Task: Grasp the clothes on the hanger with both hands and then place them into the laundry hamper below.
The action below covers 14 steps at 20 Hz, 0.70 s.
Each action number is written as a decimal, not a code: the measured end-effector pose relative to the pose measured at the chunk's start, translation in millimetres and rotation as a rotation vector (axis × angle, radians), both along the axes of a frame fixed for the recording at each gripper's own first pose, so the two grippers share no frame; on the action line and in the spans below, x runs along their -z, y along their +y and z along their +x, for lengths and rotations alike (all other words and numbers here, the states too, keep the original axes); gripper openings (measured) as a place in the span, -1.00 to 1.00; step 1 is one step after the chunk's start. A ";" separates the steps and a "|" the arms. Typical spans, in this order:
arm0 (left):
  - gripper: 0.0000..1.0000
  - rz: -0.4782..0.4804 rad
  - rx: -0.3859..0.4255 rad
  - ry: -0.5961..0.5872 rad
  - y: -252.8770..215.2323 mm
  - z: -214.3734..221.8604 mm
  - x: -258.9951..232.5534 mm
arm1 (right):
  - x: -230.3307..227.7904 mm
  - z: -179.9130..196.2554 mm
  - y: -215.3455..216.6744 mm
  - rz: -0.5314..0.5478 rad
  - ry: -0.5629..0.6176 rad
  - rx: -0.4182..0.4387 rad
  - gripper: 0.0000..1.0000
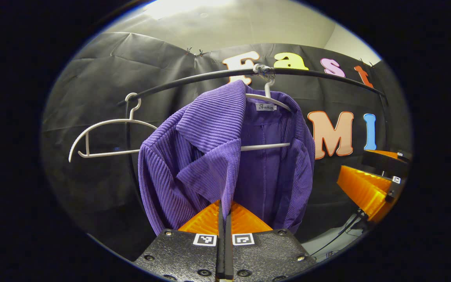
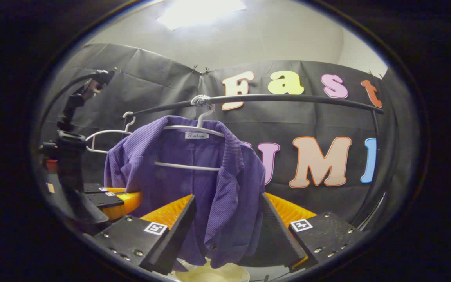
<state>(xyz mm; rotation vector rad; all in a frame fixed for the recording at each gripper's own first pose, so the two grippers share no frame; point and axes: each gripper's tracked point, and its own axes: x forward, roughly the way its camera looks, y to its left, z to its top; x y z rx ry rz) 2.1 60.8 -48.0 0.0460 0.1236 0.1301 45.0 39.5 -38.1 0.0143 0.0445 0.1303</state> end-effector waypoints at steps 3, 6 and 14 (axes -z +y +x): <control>-0.99 0.012 0.002 -0.006 4.8 -1.0 -2.9 | 5.6 23.2 5.8 0.028 0.002 -0.013 0.86; -0.99 0.018 0.003 -0.005 8.4 0.3 -3.6 | 11.4 45.8 10.3 0.048 0.000 -0.025 0.86; -0.99 0.050 0.006 -0.010 16.6 1.9 -6.9 | 44.8 87.1 31.6 0.023 0.048 -0.056 0.86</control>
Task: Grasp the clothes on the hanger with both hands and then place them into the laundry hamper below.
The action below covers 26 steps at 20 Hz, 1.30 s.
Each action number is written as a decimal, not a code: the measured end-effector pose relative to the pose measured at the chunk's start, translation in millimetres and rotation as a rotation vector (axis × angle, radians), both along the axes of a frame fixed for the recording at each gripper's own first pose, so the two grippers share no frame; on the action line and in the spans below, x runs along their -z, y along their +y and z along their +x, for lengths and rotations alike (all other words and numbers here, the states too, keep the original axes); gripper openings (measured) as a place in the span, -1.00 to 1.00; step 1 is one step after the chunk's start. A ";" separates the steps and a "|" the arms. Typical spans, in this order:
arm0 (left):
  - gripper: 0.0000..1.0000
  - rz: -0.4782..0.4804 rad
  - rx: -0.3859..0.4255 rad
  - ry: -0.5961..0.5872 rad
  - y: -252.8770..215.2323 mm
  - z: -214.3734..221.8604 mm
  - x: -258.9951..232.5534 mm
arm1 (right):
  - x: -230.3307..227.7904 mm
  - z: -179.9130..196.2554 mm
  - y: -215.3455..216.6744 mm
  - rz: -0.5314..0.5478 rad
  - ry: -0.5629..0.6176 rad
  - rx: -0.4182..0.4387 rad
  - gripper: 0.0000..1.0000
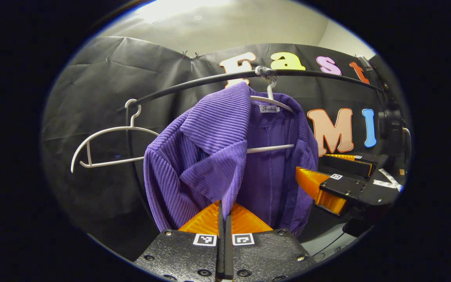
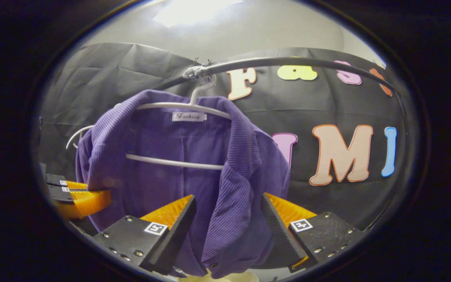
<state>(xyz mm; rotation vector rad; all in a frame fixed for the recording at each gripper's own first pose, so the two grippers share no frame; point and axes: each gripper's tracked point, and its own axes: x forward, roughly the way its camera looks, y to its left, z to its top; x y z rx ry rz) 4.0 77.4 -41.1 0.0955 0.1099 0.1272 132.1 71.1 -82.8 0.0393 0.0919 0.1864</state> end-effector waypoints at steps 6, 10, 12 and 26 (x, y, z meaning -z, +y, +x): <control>-0.99 0.019 -0.015 -0.014 8.0 -2.1 -4.8 | 35.2 10.9 8.2 -0.065 0.056 0.003 0.90; -0.99 0.025 -0.019 -0.021 9.7 -3.2 -6.8 | 49.6 13.6 10.1 -0.099 0.083 0.011 0.36; -1.00 0.029 -0.021 -0.020 9.7 -3.8 -7.0 | 55.7 13.7 12.2 -0.098 0.109 0.001 0.12; -1.00 0.049 -0.122 -0.089 43.7 -25.4 -43.6 | 45.9 15.7 -57.4 -0.159 0.150 0.192 -0.77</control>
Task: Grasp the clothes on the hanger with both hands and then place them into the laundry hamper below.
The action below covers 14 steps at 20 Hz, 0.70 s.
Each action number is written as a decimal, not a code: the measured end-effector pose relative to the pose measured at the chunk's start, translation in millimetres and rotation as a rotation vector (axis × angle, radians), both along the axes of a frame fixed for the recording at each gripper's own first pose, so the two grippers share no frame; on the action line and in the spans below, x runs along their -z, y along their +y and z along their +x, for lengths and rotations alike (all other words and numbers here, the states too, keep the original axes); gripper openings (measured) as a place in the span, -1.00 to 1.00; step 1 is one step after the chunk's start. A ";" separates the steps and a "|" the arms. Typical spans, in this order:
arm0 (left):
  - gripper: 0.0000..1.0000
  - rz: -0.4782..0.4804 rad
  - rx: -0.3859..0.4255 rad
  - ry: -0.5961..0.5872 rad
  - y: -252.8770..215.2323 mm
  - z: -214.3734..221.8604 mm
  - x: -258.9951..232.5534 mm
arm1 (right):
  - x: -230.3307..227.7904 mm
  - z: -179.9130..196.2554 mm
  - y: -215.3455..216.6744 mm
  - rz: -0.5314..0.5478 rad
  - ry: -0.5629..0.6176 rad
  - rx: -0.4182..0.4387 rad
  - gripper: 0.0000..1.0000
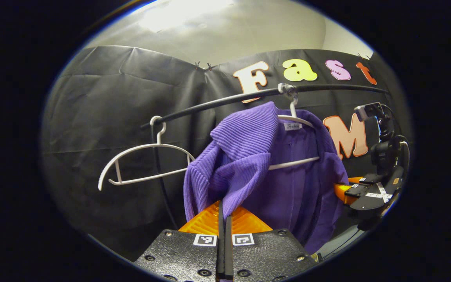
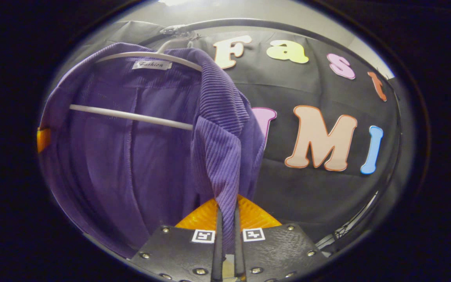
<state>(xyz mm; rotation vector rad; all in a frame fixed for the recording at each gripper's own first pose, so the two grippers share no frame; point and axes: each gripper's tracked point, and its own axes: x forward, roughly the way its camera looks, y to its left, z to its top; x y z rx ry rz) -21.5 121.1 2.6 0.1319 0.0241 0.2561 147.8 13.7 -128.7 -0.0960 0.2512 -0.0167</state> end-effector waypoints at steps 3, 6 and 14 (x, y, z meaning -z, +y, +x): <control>-0.94 -0.037 -0.029 -0.033 9.6 -6.3 -14.7 | -12.2 3.1 -21.4 -0.032 -0.036 0.040 -0.77; -0.99 -0.050 -0.051 -0.060 17.2 -14.2 -28.7 | -24.1 9.8 -40.3 -0.054 -0.066 0.070 -0.77; -0.98 -0.173 -0.012 -0.110 15.4 -27.0 -61.1 | -62.5 25.4 -74.9 -0.101 -0.158 0.126 -0.77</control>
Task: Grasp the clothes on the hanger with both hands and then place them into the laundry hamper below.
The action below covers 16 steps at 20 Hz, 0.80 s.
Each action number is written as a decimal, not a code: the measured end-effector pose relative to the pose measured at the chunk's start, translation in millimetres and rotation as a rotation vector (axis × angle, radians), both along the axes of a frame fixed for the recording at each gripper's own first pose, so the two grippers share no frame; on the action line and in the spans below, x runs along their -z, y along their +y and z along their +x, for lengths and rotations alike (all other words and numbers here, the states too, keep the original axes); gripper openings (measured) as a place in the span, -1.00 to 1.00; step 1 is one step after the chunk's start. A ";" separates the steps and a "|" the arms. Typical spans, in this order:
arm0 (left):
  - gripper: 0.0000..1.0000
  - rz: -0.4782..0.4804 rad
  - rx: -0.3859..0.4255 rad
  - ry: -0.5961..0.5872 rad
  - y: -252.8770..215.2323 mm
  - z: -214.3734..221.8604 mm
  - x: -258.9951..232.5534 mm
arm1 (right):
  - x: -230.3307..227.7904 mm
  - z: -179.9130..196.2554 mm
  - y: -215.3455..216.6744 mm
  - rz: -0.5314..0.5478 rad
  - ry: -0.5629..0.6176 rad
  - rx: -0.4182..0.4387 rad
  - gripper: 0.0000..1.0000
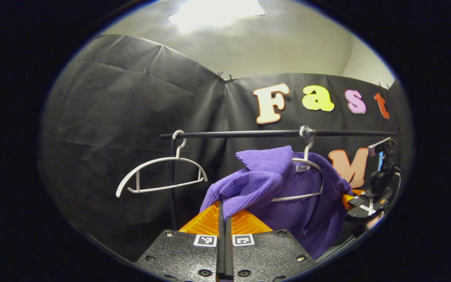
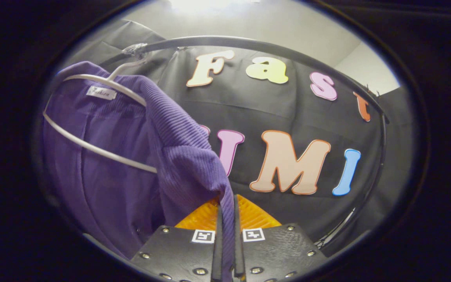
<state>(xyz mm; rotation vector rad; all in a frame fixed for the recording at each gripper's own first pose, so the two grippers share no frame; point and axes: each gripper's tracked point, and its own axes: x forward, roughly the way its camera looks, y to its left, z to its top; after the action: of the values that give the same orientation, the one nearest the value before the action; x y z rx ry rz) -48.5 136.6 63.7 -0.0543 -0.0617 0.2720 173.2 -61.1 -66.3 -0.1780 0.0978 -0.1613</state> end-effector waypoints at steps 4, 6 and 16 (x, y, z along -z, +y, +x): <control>-0.99 0.007 -0.012 -0.024 6.5 -3.0 -17.9 | -21.4 10.6 -10.8 -0.024 -0.047 0.018 -0.78; -1.00 -0.002 -0.004 -0.038 9.0 -3.2 -25.8 | -27.9 15.2 -11.1 -0.022 -0.055 0.020 -0.78; -1.00 0.033 -0.053 -0.082 42.9 2.0 -47.7 | -50.3 35.2 -21.1 -0.063 -0.104 0.035 -0.78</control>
<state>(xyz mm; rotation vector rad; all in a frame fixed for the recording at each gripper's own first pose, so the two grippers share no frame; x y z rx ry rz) -46.5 179.5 111.4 -0.0314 -0.1495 0.3212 208.4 -82.2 -15.9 -0.2304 -0.0080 -0.2082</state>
